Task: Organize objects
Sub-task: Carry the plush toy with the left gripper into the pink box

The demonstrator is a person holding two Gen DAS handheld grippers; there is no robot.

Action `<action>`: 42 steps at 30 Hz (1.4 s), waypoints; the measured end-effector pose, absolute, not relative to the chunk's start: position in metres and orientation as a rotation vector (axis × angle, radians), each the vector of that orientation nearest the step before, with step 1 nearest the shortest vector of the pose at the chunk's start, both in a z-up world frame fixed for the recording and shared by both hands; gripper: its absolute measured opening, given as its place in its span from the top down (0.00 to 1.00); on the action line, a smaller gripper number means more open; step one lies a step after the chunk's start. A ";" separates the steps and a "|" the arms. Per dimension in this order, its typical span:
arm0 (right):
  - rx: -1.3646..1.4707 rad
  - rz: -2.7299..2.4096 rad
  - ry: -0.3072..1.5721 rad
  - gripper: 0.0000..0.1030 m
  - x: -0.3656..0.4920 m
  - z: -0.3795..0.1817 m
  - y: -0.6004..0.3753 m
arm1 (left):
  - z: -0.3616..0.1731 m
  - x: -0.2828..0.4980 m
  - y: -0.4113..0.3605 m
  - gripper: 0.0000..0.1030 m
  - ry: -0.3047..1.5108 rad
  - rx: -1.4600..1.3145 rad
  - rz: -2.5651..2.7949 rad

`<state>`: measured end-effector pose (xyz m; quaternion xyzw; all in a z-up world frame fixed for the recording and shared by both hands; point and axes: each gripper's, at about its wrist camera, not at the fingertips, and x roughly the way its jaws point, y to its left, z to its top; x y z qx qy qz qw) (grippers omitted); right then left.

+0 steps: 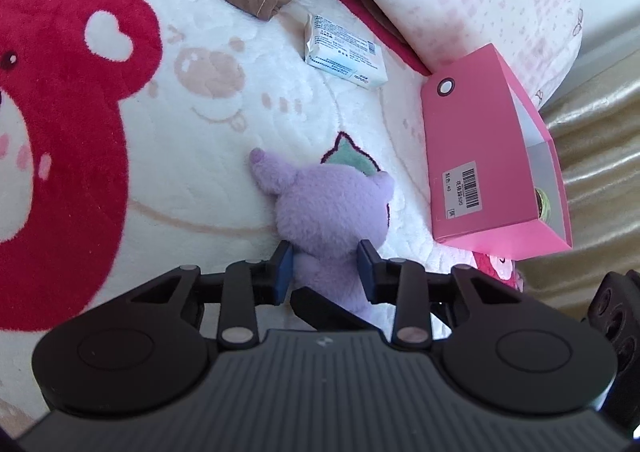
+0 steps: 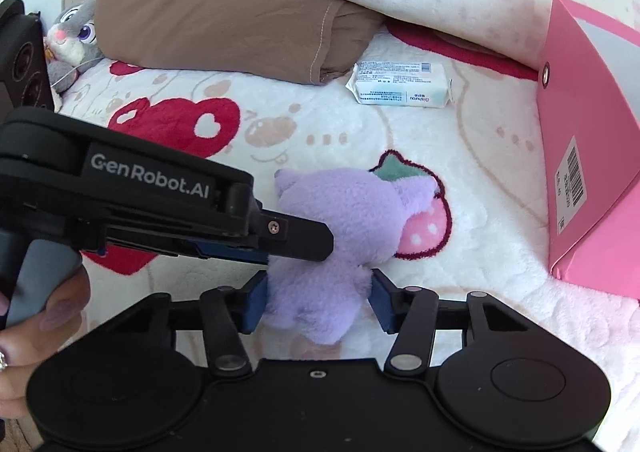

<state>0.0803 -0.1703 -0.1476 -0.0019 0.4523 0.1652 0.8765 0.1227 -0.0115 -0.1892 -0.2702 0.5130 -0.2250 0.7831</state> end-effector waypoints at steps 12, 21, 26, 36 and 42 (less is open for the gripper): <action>-0.042 0.391 0.875 0.46 0.039 -0.092 -0.174 | -0.128 0.083 -0.007 0.69 1.059 -0.601 -0.515; 0.011 0.402 0.908 0.46 0.016 -0.044 -0.189 | -0.070 0.051 -0.024 0.68 1.018 -0.484 -0.568; 0.033 0.394 0.881 0.46 0.005 -0.025 -0.201 | -0.039 0.045 -0.040 0.68 1.015 -0.414 -0.591; 0.056 0.361 0.777 0.46 -0.003 0.019 -0.238 | 0.014 0.047 -0.079 0.66 0.968 -0.342 -0.661; 0.056 0.320 0.716 0.46 -0.001 0.041 -0.265 | 0.037 0.058 -0.108 0.66 0.928 -0.313 -0.712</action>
